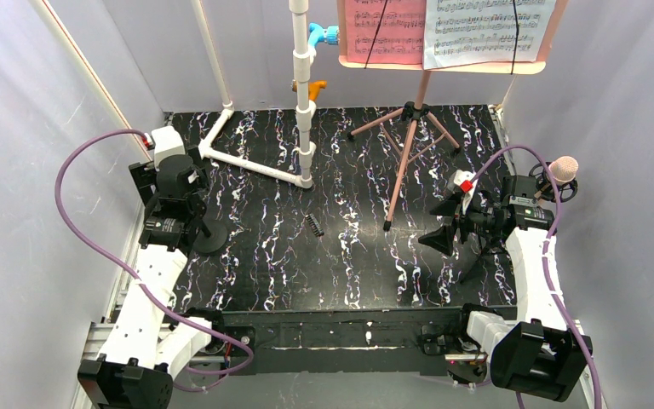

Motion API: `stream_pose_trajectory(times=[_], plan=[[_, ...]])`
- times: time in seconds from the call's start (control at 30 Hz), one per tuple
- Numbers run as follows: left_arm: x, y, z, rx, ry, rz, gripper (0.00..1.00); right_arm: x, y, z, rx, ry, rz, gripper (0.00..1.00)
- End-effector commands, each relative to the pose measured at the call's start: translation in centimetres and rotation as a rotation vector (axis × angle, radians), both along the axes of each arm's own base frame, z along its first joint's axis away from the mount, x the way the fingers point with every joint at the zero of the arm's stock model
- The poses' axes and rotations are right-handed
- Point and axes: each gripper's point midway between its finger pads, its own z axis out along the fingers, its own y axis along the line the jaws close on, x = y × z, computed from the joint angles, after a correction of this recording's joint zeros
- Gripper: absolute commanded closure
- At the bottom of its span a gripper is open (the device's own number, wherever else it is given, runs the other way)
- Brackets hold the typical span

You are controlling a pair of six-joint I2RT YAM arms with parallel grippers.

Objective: Pack up the instrument practice props
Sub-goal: Pick up the microphone stand with the microphone from the center of the board.

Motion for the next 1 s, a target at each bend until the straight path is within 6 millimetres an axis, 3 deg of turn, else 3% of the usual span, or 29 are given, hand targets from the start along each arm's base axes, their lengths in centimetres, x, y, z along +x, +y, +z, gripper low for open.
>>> stream_pose_trajectory(times=[0.0,0.97], plan=[[-0.9,0.4,2.1,-0.049,-0.074,0.046,0.14,-0.3,0.3,0.2,0.004,-0.016,0.016,0.00],[0.4,2.0,0.6,0.000,-0.088,0.133,0.27,-0.4,0.3,0.2,0.000,-0.018,0.018,0.00]])
